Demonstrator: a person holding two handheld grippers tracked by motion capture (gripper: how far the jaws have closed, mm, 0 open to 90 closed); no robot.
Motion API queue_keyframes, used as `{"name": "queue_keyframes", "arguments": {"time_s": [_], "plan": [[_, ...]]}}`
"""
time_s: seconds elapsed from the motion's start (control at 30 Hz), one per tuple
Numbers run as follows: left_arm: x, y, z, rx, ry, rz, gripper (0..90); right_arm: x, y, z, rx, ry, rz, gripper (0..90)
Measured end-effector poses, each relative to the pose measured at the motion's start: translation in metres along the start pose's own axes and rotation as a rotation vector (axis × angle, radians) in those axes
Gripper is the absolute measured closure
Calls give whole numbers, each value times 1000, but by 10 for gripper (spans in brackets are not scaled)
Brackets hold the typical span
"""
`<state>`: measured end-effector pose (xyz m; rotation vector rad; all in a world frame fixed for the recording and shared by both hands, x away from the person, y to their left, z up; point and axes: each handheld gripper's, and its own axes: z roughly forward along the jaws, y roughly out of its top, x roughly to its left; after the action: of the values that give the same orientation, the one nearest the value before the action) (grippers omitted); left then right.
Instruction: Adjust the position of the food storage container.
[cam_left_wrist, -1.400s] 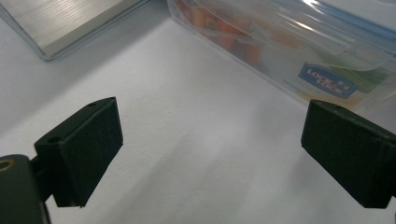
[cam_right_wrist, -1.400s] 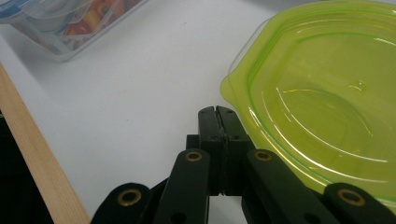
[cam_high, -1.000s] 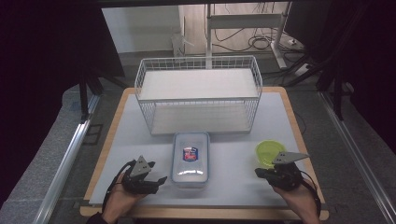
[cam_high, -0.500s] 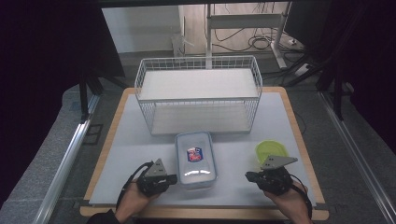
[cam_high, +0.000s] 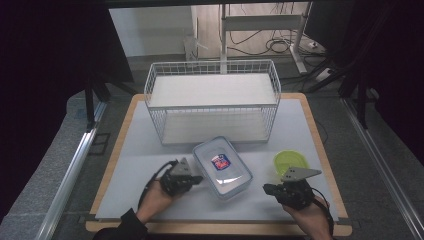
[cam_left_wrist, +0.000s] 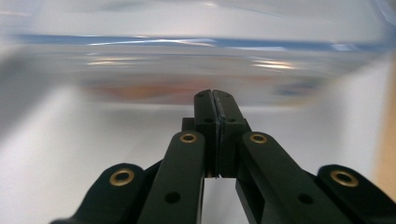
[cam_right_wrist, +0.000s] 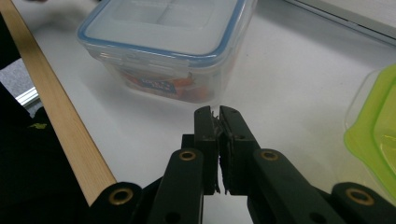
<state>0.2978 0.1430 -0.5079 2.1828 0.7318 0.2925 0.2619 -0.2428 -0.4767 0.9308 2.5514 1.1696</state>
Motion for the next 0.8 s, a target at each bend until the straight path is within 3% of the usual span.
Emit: {"name": "queue_keyframes", "arguments": {"time_s": [0.1, 0.23, 0.37, 0.5, 0.67, 0.8], "plan": [[33, 4, -4, -39, 79, -65, 899, 0, 1, 2, -9, 11, 15, 867], [59, 13, 14, -59, 97, -113, 898, 4, 2, 7, -10, 24, 39, 873], [68, 20, 32, -52, 106, -108, 900, 10, 4, 18, 3, 28, 42, 874], [74, 18, 32, -84, 48, -144, 898, 14, 7, 29, 26, 15, 37, 874], [66, 19, 33, -75, 17, -132, 899, 13, 9, 34, 51, -34, 48, 873], [59, 19, 32, -70, 11, -145, 900, 9, 7, 30, 56, -58, 66, 867]]}}
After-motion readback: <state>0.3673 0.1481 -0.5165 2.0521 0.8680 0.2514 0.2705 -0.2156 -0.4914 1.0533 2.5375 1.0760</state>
